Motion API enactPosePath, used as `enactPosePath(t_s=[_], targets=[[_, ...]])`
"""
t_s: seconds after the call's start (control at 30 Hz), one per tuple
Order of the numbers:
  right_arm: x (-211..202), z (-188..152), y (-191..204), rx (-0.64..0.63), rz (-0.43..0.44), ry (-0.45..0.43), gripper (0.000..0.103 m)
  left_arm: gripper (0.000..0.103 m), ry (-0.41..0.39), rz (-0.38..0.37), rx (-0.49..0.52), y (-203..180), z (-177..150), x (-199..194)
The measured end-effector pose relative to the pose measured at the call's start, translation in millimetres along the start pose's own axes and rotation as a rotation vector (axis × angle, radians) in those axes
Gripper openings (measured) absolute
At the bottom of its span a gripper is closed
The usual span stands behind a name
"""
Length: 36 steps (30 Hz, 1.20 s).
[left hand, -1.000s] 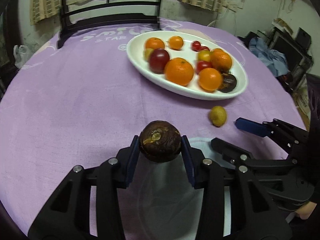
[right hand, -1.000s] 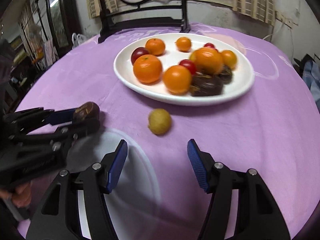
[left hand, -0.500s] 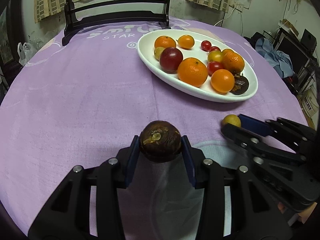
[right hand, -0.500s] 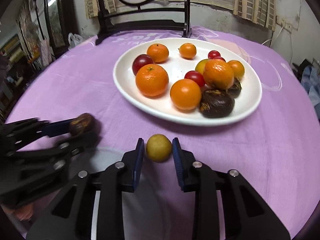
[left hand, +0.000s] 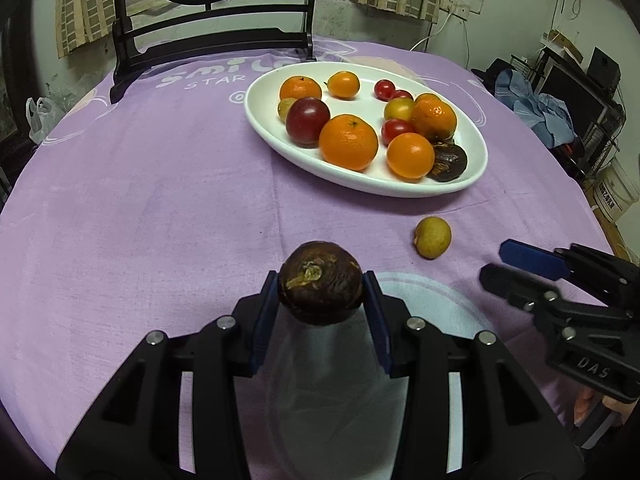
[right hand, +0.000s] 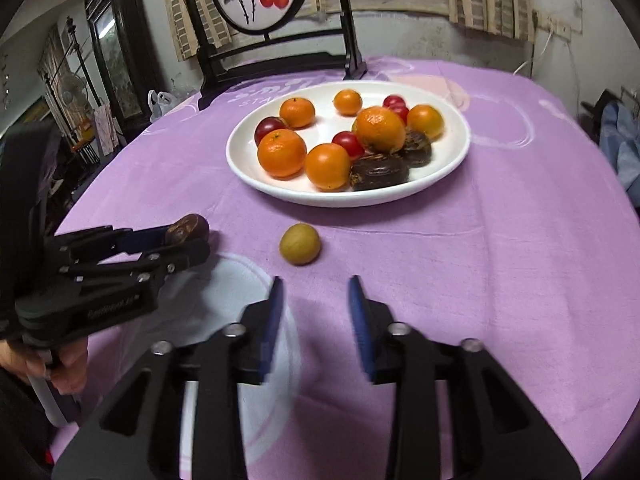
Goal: Organize fruits
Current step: 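Grasp a dark brown fruit with the left tool while the right tool grasps a yellow citrus, then carry both fruits over the white plate and open both tools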
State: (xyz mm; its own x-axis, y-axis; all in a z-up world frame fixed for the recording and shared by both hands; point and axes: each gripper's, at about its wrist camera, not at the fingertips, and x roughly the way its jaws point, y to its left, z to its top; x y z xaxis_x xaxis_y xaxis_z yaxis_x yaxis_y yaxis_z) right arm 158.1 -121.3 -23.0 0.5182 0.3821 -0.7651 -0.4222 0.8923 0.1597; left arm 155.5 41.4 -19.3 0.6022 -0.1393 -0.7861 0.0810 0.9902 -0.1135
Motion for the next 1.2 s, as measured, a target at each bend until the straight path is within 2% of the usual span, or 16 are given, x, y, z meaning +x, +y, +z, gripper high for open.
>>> enactPosePath(t_s=[0.23,0.27,0.3,0.33,0.4,0.57,0.73,0.8,0.93,1.07,1.2], targets=[[38,18,19,-0.051,-0.073,0.052,0.049,0.043,0.002,0.007,-0.006,6,1,3],[42,20,19,-0.050,-0.081,0.055,0.047,0.043,0.004,0.007,-0.007,7,1,4],[46,22,20,-0.054,-0.086,0.055,0.040,0.043,0.005,0.006,-0.008,7,1,4],[49,23,22,-0.065,-0.098,0.052,0.029,0.043,0.006,0.007,-0.010,8,0,4],[49,23,22,-0.059,-0.096,0.043,0.027,0.043,0.006,0.011,-0.014,10,1,5],[30,16,17,-0.041,-0.057,0.023,0.027,0.043,0.010,0.013,-0.018,12,1,6],[-17,10,17,-0.083,-0.031,-0.051,0.027,0.043,-0.026,-0.033,0.001,-3,6,-14],[-34,18,17,-0.103,-0.028,-0.096,0.027,0.043,-0.051,-0.045,0.030,-16,16,-24],[-52,48,10,-0.102,-0.044,-0.181,0.027,0.043,-0.095,-0.020,0.079,-39,56,-32],[-40,82,-9,-0.047,-0.038,-0.226,0.027,0.043,-0.114,0.021,0.075,-45,89,-20],[-9,108,-29,0.023,-0.024,-0.203,0.027,0.043,-0.098,0.077,0.045,-39,119,13]])
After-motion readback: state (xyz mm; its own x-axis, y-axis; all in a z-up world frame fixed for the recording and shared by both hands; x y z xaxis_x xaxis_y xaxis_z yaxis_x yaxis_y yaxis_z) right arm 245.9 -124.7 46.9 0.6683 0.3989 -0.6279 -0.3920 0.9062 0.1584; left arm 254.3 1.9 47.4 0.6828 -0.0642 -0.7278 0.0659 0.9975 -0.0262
